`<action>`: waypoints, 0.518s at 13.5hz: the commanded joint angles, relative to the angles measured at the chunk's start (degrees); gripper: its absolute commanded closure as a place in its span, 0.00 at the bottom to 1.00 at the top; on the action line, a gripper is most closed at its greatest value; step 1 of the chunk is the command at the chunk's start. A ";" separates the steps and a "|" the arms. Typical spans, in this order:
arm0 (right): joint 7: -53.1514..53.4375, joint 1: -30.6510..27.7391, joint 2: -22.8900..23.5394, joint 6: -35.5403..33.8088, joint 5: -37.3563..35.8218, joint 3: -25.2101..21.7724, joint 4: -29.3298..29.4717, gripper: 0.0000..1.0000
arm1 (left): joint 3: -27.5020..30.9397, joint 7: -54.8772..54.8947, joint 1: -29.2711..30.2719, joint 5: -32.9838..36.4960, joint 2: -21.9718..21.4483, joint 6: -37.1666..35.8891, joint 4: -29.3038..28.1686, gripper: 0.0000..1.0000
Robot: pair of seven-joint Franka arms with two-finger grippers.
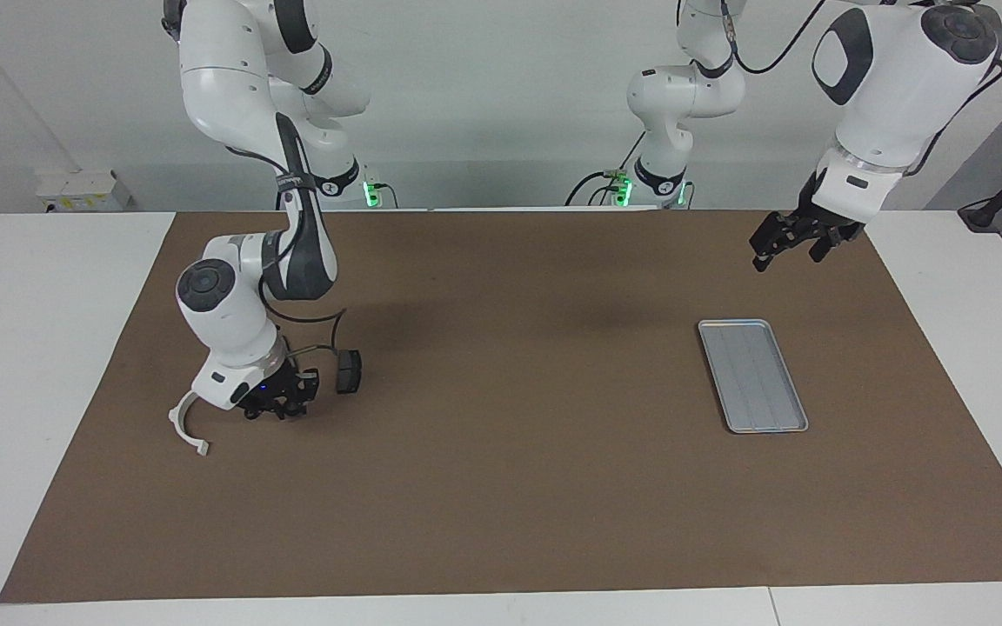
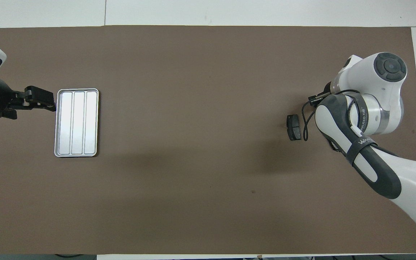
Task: Place bearing gear from tray to pile
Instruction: 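Carry the bearing with the right gripper beside the bracket and release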
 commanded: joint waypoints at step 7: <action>0.59 -0.40 -2.18 1.79 0.45 0.46 -2.30 0.00 | 0.39 0.49 -0.64 0.31 -0.06 0.77 -0.08 0.00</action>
